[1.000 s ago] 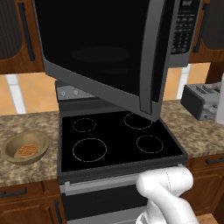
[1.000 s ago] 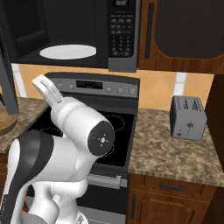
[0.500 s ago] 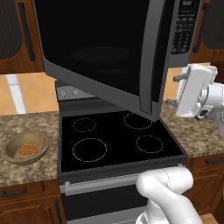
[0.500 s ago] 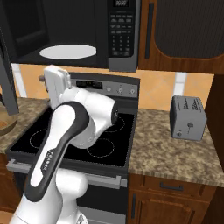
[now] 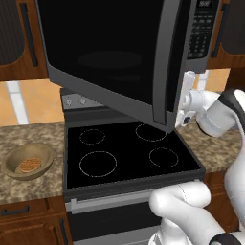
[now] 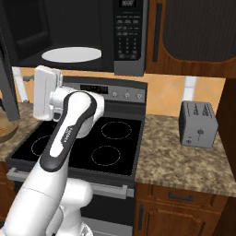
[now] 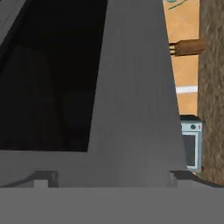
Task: Open the microwave, place the bowl with waffle inside the microwave, then close the microwave door and turn it on.
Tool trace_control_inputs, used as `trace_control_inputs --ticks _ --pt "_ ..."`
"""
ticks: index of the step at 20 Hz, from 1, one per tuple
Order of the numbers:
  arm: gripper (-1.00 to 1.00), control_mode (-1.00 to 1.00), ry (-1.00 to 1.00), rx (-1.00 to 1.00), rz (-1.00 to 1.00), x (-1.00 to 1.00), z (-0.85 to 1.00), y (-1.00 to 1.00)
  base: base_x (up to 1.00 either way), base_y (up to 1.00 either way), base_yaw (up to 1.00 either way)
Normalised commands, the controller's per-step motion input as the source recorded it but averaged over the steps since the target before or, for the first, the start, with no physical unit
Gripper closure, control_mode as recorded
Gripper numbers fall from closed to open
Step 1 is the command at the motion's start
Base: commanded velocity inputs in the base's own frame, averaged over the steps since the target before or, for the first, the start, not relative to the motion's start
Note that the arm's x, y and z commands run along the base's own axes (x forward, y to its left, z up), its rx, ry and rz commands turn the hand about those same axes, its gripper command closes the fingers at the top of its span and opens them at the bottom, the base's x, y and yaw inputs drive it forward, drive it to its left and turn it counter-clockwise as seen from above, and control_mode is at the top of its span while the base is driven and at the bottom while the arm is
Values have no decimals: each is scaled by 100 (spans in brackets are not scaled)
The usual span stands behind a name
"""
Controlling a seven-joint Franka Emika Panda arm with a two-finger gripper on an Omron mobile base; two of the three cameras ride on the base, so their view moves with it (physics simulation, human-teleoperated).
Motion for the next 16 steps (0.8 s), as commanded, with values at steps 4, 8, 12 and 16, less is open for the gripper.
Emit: trace_control_inputs --ticks 4,8,12,16 --pt "-100 -100 12 0 28 0 0 100 0 0 0" --pt "-100 -100 12 -3 28 0 6 100 0 0 0" --pt "-100 -100 4 -19 17 -1 13 100 0 0 0" --pt "-100 -100 2 -48 0 -6 23 100 0 0 0"
